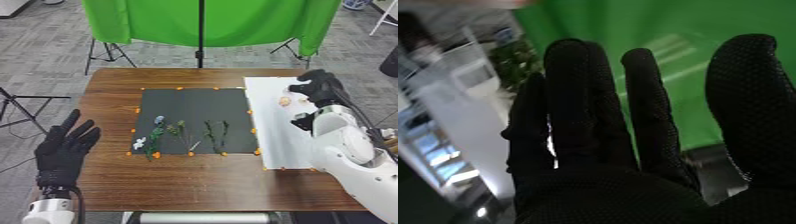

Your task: Arrange flowers

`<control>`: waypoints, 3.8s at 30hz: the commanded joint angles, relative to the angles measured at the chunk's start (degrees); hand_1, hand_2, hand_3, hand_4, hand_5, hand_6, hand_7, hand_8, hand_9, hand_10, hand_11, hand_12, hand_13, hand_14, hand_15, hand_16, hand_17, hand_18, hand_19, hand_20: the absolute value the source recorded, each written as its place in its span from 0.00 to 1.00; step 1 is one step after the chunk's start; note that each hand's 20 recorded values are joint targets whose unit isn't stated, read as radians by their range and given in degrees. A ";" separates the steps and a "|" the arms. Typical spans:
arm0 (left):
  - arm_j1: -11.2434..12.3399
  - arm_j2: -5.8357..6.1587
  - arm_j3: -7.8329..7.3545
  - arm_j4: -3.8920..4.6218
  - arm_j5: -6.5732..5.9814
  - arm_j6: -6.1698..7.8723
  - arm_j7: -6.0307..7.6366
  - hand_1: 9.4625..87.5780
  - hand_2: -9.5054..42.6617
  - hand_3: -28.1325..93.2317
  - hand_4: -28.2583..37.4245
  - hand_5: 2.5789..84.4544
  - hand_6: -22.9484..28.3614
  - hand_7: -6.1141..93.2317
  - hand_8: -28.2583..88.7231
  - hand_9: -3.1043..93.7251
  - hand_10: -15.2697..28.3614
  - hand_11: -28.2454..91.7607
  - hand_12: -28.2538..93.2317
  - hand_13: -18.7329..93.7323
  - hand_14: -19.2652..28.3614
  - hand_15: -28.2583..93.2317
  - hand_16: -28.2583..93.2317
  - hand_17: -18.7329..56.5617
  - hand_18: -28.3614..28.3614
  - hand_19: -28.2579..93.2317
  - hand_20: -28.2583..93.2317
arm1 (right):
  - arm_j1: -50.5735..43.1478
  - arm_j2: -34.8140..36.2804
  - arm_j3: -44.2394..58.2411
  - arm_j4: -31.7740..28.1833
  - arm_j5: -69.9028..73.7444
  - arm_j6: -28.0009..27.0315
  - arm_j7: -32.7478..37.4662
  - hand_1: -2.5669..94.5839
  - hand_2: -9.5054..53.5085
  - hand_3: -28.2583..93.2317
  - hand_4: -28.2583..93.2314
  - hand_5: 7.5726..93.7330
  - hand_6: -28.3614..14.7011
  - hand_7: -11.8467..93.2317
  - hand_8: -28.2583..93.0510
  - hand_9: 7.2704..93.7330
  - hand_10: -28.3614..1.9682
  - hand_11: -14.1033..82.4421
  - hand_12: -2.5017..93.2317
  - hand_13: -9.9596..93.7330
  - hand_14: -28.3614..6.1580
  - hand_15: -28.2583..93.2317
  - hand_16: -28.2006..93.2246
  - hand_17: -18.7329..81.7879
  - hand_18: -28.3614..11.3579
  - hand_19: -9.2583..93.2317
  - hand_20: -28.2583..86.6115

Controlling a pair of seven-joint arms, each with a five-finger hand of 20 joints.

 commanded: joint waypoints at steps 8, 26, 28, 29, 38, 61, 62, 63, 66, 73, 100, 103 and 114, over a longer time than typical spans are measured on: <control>0.50 -1.43 0.37 -0.38 0.05 0.86 -1.20 0.08 0.37 0.87 0.00 0.40 0.59 0.14 0.17 0.37 0.81 0.43 0.32 0.35 0.99 0.70 0.14 0.14 1.00 0.67 0.39 | -3.96 1.49 1.08 7.93 -4.94 -12.11 6.49 0.37 0.00 0.89 0.00 0.49 0.68 0.26 0.12 0.48 0.36 0.33 0.17 0.55 0.41 0.82 0.32 0.37 0.18 0.87 0.61; -0.32 -2.15 0.52 -0.23 0.67 0.42 -1.76 0.10 0.37 0.87 0.00 0.40 0.60 0.15 0.17 0.37 0.82 0.43 0.32 0.35 0.99 0.70 0.14 0.14 1.00 0.67 0.39 | 1.65 0.26 -11.50 13.16 -12.40 -7.70 5.89 0.59 0.00 0.77 0.00 0.78 0.76 0.27 0.20 0.86 0.67 0.27 0.31 0.76 0.69 0.73 0.43 0.46 0.21 0.92 0.59; -0.04 -1.79 0.53 -0.36 0.09 0.72 -1.26 0.10 0.37 0.87 0.00 0.40 0.60 0.15 0.17 0.37 0.82 0.43 0.32 0.35 0.99 0.70 0.14 0.14 1.00 0.67 0.39 | 0.62 0.24 -10.56 12.35 -13.72 -6.21 5.85 0.64 0.00 0.74 0.00 0.88 0.76 0.28 0.23 0.96 0.73 0.25 0.37 0.81 0.73 0.72 0.45 0.50 0.23 0.94 0.59; -0.09 -2.11 0.22 -0.41 0.54 0.68 -1.78 0.10 0.37 0.87 0.00 0.40 0.60 0.15 0.17 0.37 0.82 0.43 0.32 0.35 0.99 0.70 0.14 0.14 1.00 0.67 0.39 | 0.13 0.23 -9.98 11.49 -14.25 -5.67 6.16 0.64 0.00 0.74 0.00 0.90 0.76 0.28 0.23 0.99 0.74 0.26 0.38 0.84 0.74 0.72 0.45 0.51 0.23 0.95 0.59; 1.15 -1.90 -0.85 -0.93 -0.06 1.46 -1.32 0.10 0.37 0.87 0.00 0.40 0.60 0.16 0.17 0.37 0.82 0.44 0.32 0.35 1.00 0.70 0.14 0.14 1.00 0.67 0.39 | 9.53 -6.59 -15.50 1.52 -13.47 0.46 -2.82 0.63 0.00 0.78 0.00 0.92 0.74 0.28 0.24 1.00 0.75 0.33 0.38 0.86 0.71 0.75 0.44 0.53 0.22 0.97 0.60; -0.97 -2.75 -0.66 -0.35 1.53 0.66 -3.92 0.11 0.36 0.88 0.00 0.41 0.61 0.18 0.15 0.38 0.84 0.47 0.31 0.36 1.00 0.73 0.13 0.14 1.00 0.68 0.38 | 29.06 -33.09 -39.78 15.89 -11.92 -6.17 -14.08 0.63 0.00 0.74 0.00 0.90 0.75 0.29 0.23 0.94 0.69 0.52 0.32 0.80 0.65 0.82 0.42 0.48 0.22 0.95 0.62; -1.24 -2.77 -0.60 -0.27 1.64 0.57 -4.13 0.11 0.36 0.88 0.00 0.41 0.61 0.18 0.15 0.39 0.84 0.47 0.31 0.36 1.00 0.73 0.13 0.14 1.00 0.68 0.38 | 29.35 -33.58 -40.32 16.44 -12.18 -6.36 -13.79 0.63 0.00 0.74 0.00 0.90 0.75 0.29 0.23 0.94 0.69 0.52 0.31 0.80 0.65 0.82 0.42 0.48 0.22 0.95 0.62; -1.54 -3.19 -0.70 -0.18 2.06 0.17 -4.78 0.11 0.36 0.88 0.00 0.41 0.61 0.18 0.15 0.39 0.84 0.48 0.31 0.36 1.00 0.73 0.13 0.14 1.00 0.68 0.38 | 29.37 -33.97 -40.54 16.86 -12.50 -7.03 -13.52 0.63 0.00 0.74 0.00 0.90 0.75 0.28 0.23 0.94 0.69 0.52 0.31 0.80 0.65 0.82 0.42 0.48 0.22 0.95 0.62; -2.23 -2.77 -0.38 0.04 2.02 -0.01 -5.04 0.11 0.36 0.88 0.00 0.42 0.61 0.18 0.15 0.39 0.84 0.48 0.31 0.36 1.00 0.73 0.13 0.14 1.00 0.68 0.38 | 29.80 -34.86 -41.35 18.07 -12.40 -8.34 -12.91 0.62 0.00 0.74 0.00 0.90 0.75 0.28 0.23 0.94 0.69 0.53 0.31 0.80 0.64 0.83 0.42 0.48 0.22 0.95 0.62; -2.43 -1.35 -0.24 0.15 1.46 0.51 -4.86 0.11 0.36 0.88 0.00 0.42 0.61 0.19 0.15 0.39 0.84 0.49 0.30 0.36 1.00 0.74 0.13 0.14 1.00 0.68 0.38 | 29.18 -34.66 -41.74 18.33 -15.99 -13.95 -13.71 0.60 0.00 0.74 0.00 0.87 0.75 0.26 0.23 0.92 0.68 0.53 0.32 0.77 0.62 0.84 0.42 0.46 0.21 0.94 0.62; -3.31 -1.45 0.40 0.45 2.01 -0.61 -6.73 0.13 0.36 0.88 0.00 0.40 0.61 0.14 0.17 0.37 0.81 0.42 0.32 0.35 0.99 0.69 0.14 0.13 1.00 0.68 0.37 | 32.60 -35.76 -44.51 20.42 -21.97 -16.18 -7.38 0.42 0.00 0.87 0.00 0.70 0.72 0.25 0.13 0.78 0.58 0.65 0.24 0.67 0.52 0.88 0.40 0.36 0.12 0.84 0.65; -3.55 -1.04 0.89 0.58 1.62 -0.24 -6.23 0.13 0.37 0.87 0.00 0.40 0.61 0.13 0.17 0.37 0.81 0.41 0.32 0.35 0.98 0.68 0.14 0.13 1.00 0.68 0.37 | 33.24 -35.87 -44.94 21.24 -21.52 -16.18 -6.24 0.43 0.00 0.87 0.00 0.70 0.72 0.25 0.13 0.78 0.59 0.65 0.24 0.67 0.52 0.88 0.40 0.36 0.12 0.84 0.65; -2.53 -0.30 1.19 0.25 0.74 0.59 -4.82 0.13 0.37 0.87 0.00 0.40 0.61 0.11 0.18 0.36 0.79 0.38 0.33 0.35 0.98 0.66 0.15 0.14 1.00 0.68 0.37 | 34.38 -35.53 -45.26 21.69 -20.18 -15.20 -4.30 0.50 0.00 0.83 0.00 0.72 0.72 0.25 0.13 0.81 0.63 0.57 0.33 0.67 0.52 0.88 0.40 0.37 0.12 0.85 0.65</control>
